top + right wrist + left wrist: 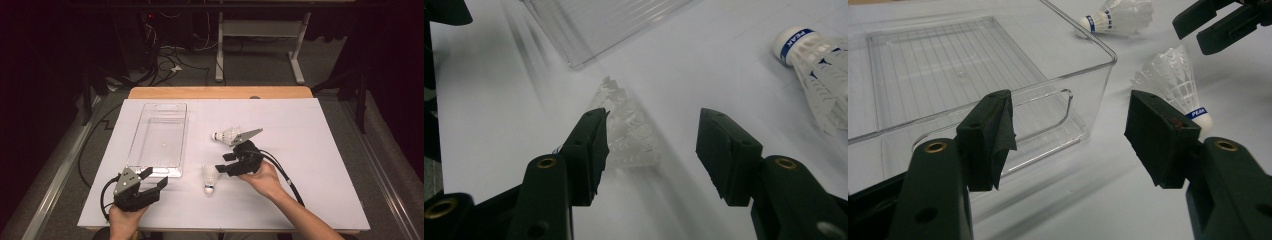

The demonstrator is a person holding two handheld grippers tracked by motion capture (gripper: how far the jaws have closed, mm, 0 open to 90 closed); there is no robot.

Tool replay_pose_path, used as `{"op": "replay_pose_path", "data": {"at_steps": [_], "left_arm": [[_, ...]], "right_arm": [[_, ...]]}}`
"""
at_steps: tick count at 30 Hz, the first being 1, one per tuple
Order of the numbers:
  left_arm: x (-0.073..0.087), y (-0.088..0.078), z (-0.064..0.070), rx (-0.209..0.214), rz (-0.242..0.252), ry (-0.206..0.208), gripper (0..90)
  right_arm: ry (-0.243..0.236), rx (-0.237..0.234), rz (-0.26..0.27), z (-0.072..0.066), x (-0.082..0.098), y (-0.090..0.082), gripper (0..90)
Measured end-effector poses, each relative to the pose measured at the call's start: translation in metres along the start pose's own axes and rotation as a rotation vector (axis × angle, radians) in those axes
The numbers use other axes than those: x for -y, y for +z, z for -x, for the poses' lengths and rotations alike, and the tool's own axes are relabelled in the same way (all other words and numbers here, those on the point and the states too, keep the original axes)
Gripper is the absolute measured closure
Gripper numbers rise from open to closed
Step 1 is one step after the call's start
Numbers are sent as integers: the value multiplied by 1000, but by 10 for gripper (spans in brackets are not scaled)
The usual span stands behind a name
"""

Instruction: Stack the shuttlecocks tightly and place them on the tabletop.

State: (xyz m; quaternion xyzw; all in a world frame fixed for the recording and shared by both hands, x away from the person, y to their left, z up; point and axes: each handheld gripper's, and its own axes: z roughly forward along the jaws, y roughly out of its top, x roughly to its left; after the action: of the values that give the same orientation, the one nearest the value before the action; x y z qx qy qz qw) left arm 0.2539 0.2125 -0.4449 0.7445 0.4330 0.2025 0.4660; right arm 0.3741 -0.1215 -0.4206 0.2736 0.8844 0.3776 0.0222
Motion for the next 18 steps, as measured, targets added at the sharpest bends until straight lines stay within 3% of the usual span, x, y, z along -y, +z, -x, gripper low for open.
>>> {"op": "replay_pose_path", "data": {"at_steps": [18], "left_arm": [[0, 0, 0, -1, -4, 1, 368]], "right_arm": [[-14, -42, -44, -10, -5, 14, 510]]}}
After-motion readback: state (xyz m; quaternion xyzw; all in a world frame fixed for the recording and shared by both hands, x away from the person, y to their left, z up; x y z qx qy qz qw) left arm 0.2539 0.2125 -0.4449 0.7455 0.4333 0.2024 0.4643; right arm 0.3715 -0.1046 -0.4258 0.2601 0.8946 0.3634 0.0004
